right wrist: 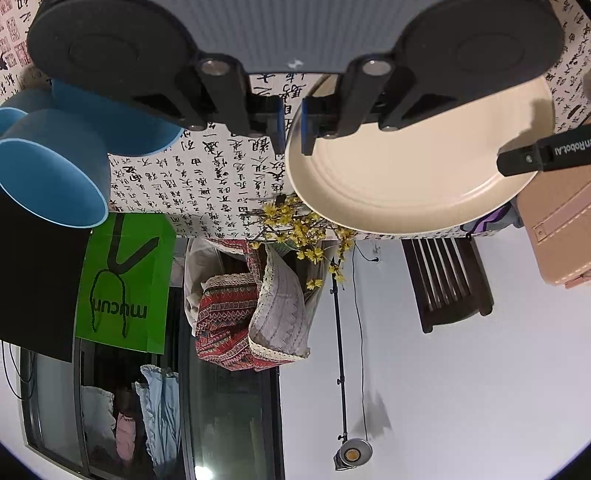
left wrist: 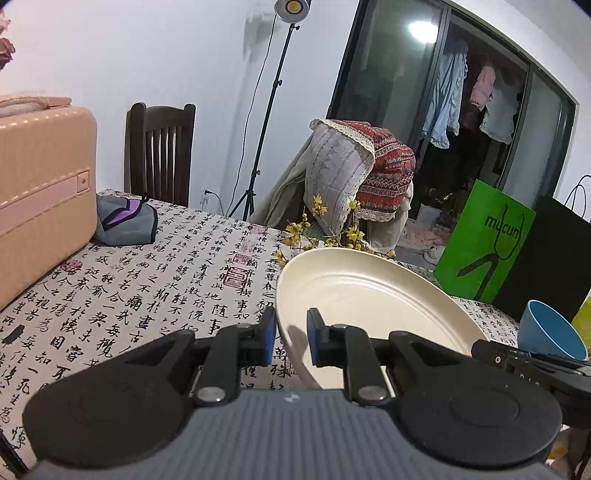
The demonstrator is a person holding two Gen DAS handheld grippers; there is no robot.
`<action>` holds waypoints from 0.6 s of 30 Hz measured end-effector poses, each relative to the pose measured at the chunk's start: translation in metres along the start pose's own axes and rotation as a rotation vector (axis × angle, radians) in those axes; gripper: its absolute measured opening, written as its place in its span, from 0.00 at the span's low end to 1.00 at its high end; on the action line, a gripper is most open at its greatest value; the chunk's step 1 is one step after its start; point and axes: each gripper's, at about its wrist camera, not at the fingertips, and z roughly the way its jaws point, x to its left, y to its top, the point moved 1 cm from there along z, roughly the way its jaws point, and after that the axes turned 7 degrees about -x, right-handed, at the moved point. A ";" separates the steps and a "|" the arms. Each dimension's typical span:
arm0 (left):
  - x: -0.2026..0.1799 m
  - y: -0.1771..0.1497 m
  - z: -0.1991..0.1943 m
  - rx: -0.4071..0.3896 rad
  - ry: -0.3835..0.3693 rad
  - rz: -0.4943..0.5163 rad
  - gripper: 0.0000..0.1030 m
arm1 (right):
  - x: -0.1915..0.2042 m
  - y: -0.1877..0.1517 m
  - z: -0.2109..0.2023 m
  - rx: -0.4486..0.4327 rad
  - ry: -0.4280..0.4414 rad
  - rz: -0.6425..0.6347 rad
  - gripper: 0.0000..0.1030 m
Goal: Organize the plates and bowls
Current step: 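Carry the held cream plate with both grippers past the blue bowls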
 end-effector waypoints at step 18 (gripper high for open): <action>-0.012 -0.005 -0.043 -0.034 -0.018 0.029 0.17 | -0.006 -0.013 -0.042 -0.031 -0.006 0.023 0.08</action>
